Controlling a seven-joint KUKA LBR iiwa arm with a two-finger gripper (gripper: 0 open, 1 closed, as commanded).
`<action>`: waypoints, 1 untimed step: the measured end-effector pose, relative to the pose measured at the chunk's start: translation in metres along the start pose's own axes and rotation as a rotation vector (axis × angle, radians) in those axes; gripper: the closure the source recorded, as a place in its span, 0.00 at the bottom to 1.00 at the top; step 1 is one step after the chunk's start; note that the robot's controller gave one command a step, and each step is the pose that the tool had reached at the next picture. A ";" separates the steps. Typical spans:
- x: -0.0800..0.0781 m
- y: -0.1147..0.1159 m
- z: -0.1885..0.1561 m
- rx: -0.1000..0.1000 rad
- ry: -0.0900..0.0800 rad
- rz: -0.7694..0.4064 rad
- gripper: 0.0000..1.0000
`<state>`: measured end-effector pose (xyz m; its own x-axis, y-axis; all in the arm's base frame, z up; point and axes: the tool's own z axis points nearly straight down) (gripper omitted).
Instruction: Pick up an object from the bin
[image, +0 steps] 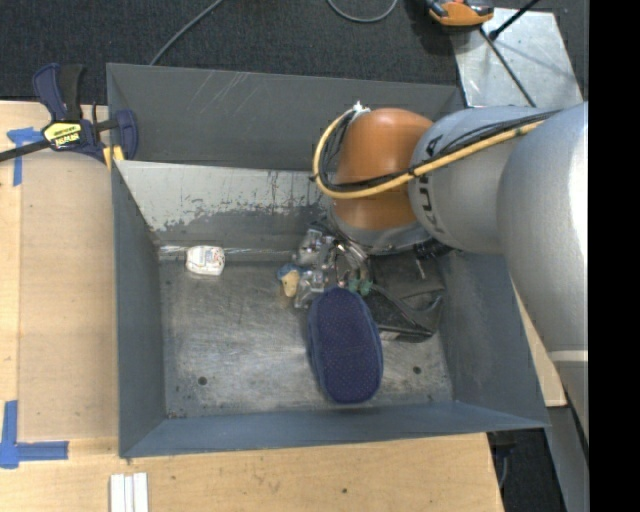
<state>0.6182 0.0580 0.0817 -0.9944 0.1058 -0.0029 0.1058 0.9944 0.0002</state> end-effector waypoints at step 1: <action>-0.005 0.006 -0.114 -0.002 -0.010 -0.002 1.00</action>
Offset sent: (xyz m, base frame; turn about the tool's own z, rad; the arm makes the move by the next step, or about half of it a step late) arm 0.0026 0.0058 0.1079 -0.0003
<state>0.6239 0.0635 0.1956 -0.9945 0.1036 -0.0126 0.1036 0.9946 0.0026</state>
